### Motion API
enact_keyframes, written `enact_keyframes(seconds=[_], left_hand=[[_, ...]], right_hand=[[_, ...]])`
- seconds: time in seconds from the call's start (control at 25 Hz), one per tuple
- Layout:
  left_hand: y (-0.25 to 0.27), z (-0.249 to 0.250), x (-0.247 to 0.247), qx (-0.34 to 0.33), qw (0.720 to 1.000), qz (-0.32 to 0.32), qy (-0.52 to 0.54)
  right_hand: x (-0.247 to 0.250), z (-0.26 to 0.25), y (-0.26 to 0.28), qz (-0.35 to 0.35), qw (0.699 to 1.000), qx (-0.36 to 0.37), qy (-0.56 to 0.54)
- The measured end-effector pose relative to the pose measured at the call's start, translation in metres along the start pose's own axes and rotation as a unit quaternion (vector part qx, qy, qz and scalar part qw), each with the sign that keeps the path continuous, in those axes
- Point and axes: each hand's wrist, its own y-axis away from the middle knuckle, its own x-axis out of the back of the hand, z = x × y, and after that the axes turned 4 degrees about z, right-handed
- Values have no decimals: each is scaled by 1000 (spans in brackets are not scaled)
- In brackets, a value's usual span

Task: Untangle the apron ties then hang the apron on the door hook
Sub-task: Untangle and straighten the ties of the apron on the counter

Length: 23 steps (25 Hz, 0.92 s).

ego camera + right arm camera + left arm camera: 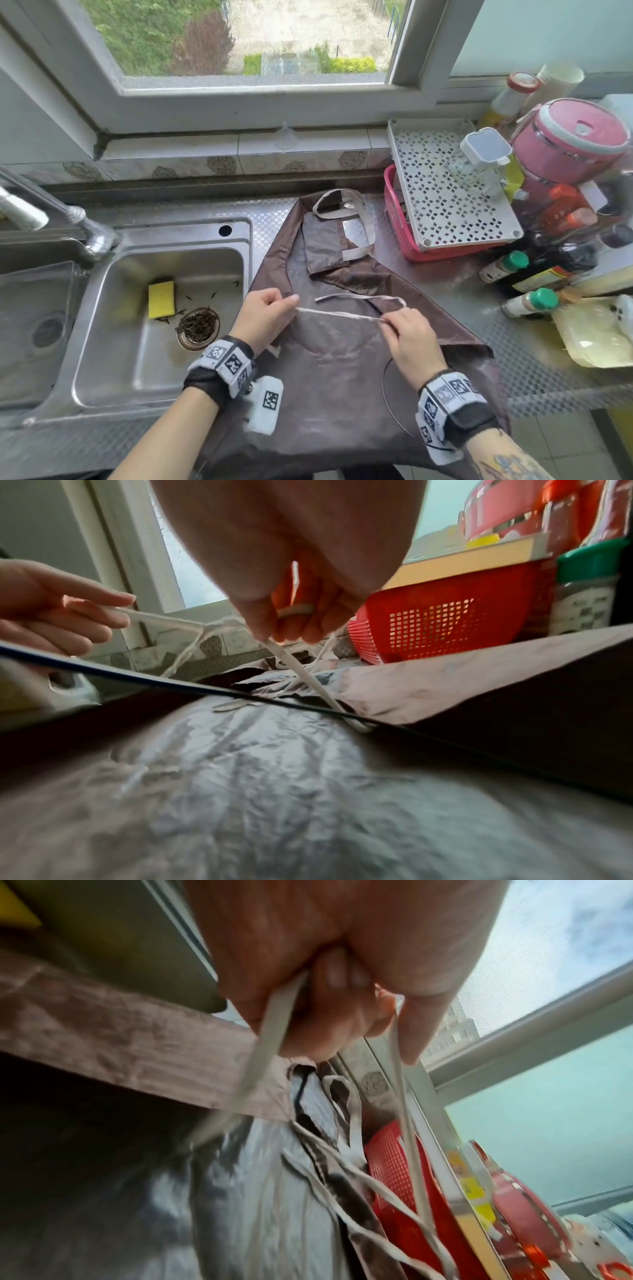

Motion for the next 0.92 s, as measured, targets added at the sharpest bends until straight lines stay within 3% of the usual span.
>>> enact_keyframes(seconds=[0.08, 0.16, 0.2, 0.24, 0.32, 0.44, 0.56, 0.64, 0.72, 0.76, 0.84, 0.92], left_hand=[[-4, 2, 10, -24, 983, 19, -181], [-8, -4, 14, -57, 891, 3, -450], [-10, -7, 14, -60, 854, -14, -517], [-10, -10, 11, -57, 837, -41, -543], [-12, -17, 4, -29, 839, -101, -534], [-11, -26, -7, -9, 853, -156, -498], [-8, -31, -21, -41, 834, -177, -521], [-7, -31, -29, -50, 818, -176, -546], [-7, -29, -33, -45, 825, -175, -535], [-7, -28, -33, -57, 846, -175, -500], [-8, -26, -29, -97, 910, -157, -371], [-8, -20, -23, -95, 970, -141, -175]], right_hand=[[10, 6, 8, -19, 994, 6, 107], [17, 2, 13, -82, 972, -3, 219], [17, -1, 16, -107, 960, 0, 258], [18, -1, 20, -128, 951, 5, 281], [25, -2, 26, -126, 947, 35, 292], [34, -3, 37, -93, 970, 55, 219], [34, 4, 54, -179, 974, 37, 133], [26, 5, 60, -230, 972, -36, 28], [20, -4, 58, -224, 969, -90, -60], [17, -9, 56, -195, 974, -83, -81], [12, -17, 47, -150, 975, -67, -151], [7, -29, 33, -164, 927, -103, -322]])
